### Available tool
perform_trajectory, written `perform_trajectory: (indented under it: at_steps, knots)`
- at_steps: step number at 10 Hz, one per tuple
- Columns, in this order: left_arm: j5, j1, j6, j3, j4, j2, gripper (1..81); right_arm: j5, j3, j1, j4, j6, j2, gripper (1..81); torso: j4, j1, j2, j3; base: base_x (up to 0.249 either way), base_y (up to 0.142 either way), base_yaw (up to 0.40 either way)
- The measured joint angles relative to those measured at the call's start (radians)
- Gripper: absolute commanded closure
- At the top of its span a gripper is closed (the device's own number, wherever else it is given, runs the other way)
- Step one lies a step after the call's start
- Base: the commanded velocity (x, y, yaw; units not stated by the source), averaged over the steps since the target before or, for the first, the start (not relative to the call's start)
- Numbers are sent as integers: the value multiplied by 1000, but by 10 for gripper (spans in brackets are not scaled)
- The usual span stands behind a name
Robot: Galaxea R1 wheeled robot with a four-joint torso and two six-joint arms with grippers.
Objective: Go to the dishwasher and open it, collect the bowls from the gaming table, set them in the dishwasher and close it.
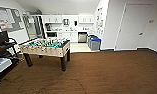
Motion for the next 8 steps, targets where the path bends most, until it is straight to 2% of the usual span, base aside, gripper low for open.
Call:
perform_trajectory:
  at_steps: [8]
  knots:
    - [-4,-7,-3,1,0,0,811,3,0,6,-2,0,0,811,0,3,0,0,140,0,0]
